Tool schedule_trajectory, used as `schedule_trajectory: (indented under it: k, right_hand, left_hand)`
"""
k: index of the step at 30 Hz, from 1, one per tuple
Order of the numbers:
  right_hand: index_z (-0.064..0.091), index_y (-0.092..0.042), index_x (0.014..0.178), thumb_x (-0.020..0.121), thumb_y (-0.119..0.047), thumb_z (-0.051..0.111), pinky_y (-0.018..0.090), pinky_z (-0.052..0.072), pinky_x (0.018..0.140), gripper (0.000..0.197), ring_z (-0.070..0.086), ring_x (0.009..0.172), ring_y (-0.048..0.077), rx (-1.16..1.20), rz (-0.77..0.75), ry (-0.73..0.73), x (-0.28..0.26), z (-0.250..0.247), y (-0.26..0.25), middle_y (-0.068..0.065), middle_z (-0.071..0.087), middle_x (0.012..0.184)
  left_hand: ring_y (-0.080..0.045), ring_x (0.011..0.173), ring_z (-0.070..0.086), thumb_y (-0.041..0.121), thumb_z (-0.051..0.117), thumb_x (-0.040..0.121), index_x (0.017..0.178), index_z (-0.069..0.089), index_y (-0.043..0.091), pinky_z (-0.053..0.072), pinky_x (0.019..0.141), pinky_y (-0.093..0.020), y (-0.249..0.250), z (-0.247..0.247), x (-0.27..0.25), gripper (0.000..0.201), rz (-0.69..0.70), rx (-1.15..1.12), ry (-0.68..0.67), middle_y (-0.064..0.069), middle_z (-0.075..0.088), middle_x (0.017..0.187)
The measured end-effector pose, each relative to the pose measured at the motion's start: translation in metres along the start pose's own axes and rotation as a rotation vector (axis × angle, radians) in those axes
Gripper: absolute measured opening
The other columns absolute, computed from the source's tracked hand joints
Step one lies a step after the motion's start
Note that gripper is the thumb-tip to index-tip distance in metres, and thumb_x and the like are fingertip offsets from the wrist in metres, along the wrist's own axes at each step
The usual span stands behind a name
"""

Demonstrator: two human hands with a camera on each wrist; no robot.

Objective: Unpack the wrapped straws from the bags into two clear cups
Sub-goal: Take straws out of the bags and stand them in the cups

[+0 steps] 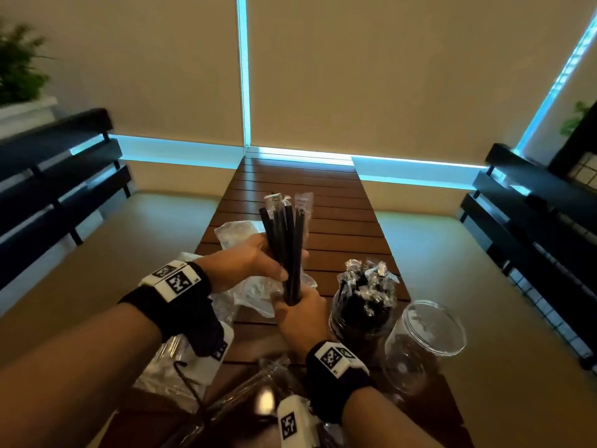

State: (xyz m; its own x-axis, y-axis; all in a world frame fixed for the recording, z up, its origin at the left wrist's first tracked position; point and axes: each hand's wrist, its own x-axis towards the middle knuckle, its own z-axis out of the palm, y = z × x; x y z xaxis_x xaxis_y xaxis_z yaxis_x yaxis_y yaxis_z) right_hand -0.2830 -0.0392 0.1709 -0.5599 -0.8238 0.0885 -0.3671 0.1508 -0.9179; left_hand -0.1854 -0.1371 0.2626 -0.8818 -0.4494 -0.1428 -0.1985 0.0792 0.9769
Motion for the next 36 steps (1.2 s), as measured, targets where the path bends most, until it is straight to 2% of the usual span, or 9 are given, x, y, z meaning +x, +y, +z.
schedule_trajectory:
  k: [4, 6, 9, 13, 17, 19, 27, 31, 36]
  right_hand:
    - [0.047, -0.019, 0.067, 0.083, -0.01, 0.061, 0.011, 0.034, 0.051, 0.023, 0.047, 0.055, 0.003, -0.083, -0.097, -0.023, 0.008, 0.001, -0.02, -0.007, 0.05, 0.063]
    - [0.051, -0.022, 0.078, 0.083, -0.025, 0.063, 0.016, 0.037, 0.06, 0.013, 0.053, 0.066, 0.01, -0.149, -0.12, -0.042, 0.011, -0.001, -0.031, -0.004, 0.059, 0.073]
    - [0.057, -0.023, 0.095, 0.071, -0.051, 0.07, 0.029, 0.051, 0.072, 0.039, 0.062, 0.077, 0.013, -0.063, -0.092, -0.053, 0.011, -0.012, -0.035, -0.005, 0.066, 0.082]
    - [0.055, -0.021, 0.107, 0.07, -0.044, 0.081, 0.025, 0.055, 0.067, 0.051, 0.064, 0.078, 0.013, 0.041, 0.054, -0.252, 0.006, -0.033, -0.037, -0.001, 0.066, 0.097]
    - [0.051, -0.011, 0.085, 0.077, -0.005, 0.075, 0.026, 0.047, 0.05, 0.026, 0.051, 0.051, 0.014, 0.449, 0.166, -0.291, 0.01, -0.04, -0.049, 0.006, 0.052, 0.067]
    - [0.053, -0.011, 0.078, 0.076, -0.002, 0.072, 0.026, 0.042, 0.049, 0.021, 0.047, 0.047, 0.015, 0.455, 0.21, -0.273, 0.015, -0.041, -0.053, 0.004, 0.049, 0.058]
    - [0.059, -0.017, 0.081, 0.066, -0.016, 0.078, 0.031, 0.044, 0.055, 0.025, 0.052, 0.055, 0.016, 0.297, 0.224, -0.275, 0.027, -0.048, -0.056, 0.003, 0.057, 0.068]
    - [0.048, -0.021, 0.118, 0.066, -0.031, 0.084, 0.035, 0.056, 0.078, 0.064, 0.066, 0.088, 0.017, -0.023, 0.063, -0.315, 0.017, -0.073, -0.063, 0.0, 0.066, 0.098]
    - [0.045, -0.033, 0.126, 0.069, -0.064, 0.068, 0.037, 0.049, 0.089, 0.069, 0.055, 0.109, 0.014, -0.523, -0.287, 0.124, 0.005, -0.121, -0.065, -0.009, 0.058, 0.118]
  left_hand:
    - [-0.021, 0.09, 0.069, 0.026, 0.08, 0.076, 0.083, 0.059, 0.012, 0.05, 0.094, -0.042, 0.014, 0.024, 0.006, 0.026, 0.137, -0.2, 0.241, -0.009, 0.066, 0.087]
    - [-0.011, 0.066, 0.06, 0.031, 0.078, 0.079, 0.066, 0.051, 0.016, 0.051, 0.086, -0.039, 0.024, 0.037, 0.011, 0.034, 0.204, -0.19, 0.403, -0.002, 0.052, 0.065]
    - [-0.011, 0.055, 0.05, 0.015, 0.07, 0.088, 0.061, 0.047, 0.017, 0.049, 0.076, -0.035, 0.049, 0.042, 0.012, 0.035, 0.308, -0.196, 0.524, 0.004, 0.045, 0.053]
    - [-0.017, 0.055, 0.048, 0.001, 0.068, 0.084, 0.058, 0.046, 0.017, 0.046, 0.072, -0.036, 0.08, 0.034, 0.006, 0.038, 0.459, -0.19, 0.546, 0.003, 0.041, 0.051]
    - [-0.017, 0.06, 0.052, 0.002, 0.07, 0.081, 0.06, 0.049, 0.014, 0.047, 0.071, -0.036, 0.085, 0.047, 0.004, 0.032, 0.495, -0.068, 0.567, -0.002, 0.045, 0.057]
    - [-0.015, 0.061, 0.055, 0.004, 0.071, 0.081, 0.065, 0.052, 0.011, 0.05, 0.073, -0.036, 0.083, 0.058, 0.005, 0.026, 0.485, -0.036, 0.625, -0.003, 0.049, 0.059]
    - [-0.011, 0.057, 0.055, 0.003, 0.07, 0.081, 0.065, 0.051, 0.014, 0.048, 0.072, -0.033, 0.086, 0.071, 0.018, 0.028, 0.457, -0.072, 0.734, 0.001, 0.052, 0.057]
    - [-0.014, 0.059, 0.054, 0.004, 0.071, 0.081, 0.064, 0.052, 0.016, 0.049, 0.077, -0.04, 0.089, 0.053, 0.019, 0.029, 0.431, -0.099, 0.721, 0.005, 0.052, 0.053]
    - [-0.011, 0.06, 0.057, 0.013, 0.075, 0.083, 0.067, 0.052, 0.015, 0.05, 0.074, -0.036, 0.078, 0.045, 0.021, 0.027, 0.443, -0.11, 0.746, 0.004, 0.052, 0.058]
